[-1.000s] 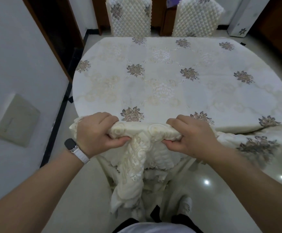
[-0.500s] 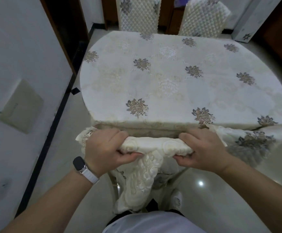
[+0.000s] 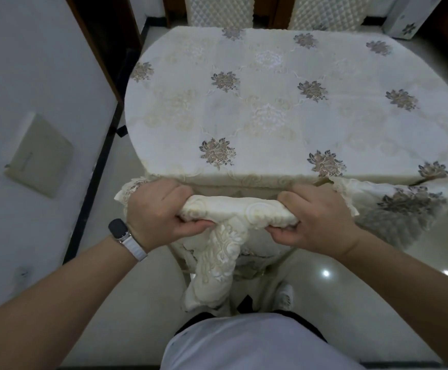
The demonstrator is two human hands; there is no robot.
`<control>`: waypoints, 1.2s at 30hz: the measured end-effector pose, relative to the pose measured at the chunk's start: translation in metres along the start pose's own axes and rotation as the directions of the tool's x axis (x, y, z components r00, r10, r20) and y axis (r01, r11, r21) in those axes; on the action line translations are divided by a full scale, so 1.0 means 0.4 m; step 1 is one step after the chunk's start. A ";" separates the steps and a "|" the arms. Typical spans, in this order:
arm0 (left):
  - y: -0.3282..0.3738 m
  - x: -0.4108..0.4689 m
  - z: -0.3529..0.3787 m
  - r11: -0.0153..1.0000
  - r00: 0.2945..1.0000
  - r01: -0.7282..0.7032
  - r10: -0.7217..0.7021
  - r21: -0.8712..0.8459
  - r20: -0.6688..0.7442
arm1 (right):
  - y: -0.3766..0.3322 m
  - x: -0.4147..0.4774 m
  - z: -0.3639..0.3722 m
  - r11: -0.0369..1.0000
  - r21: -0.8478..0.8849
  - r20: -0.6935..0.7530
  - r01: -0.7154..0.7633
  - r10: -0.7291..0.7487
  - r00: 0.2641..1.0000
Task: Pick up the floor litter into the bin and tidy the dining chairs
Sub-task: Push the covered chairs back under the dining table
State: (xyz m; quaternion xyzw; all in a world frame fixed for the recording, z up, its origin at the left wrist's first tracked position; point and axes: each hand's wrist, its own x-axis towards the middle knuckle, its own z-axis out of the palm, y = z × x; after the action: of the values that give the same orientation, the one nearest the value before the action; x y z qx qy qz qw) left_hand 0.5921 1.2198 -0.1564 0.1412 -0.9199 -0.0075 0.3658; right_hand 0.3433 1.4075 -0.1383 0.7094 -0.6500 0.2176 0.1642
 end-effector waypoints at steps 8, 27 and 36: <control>0.062 -0.060 -0.005 0.998 0.998 0.059 -0.059 -0.021 -0.010 | -0.020 -0.057 -0.007 1.000 -0.002 -0.009 0.017 -0.017 1.000; -0.006 -0.020 0.028 0.999 0.999 -0.018 0.019 0.030 -0.029 | -0.002 -0.019 0.024 0.998 -0.050 -0.048 -0.026 0.024 0.999; 0.033 -0.089 0.013 0.999 0.999 0.006 -0.004 0.032 -0.037 | -0.045 -0.071 0.030 0.999 -0.028 -0.044 0.031 -0.032 0.998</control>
State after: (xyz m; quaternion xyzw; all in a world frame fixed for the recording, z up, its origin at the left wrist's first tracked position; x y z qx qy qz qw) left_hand 0.6098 1.2416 -0.1824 0.1495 -0.9127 0.0090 0.3802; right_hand 0.3606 1.4274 -0.1626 0.7123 -0.6378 0.2217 0.1919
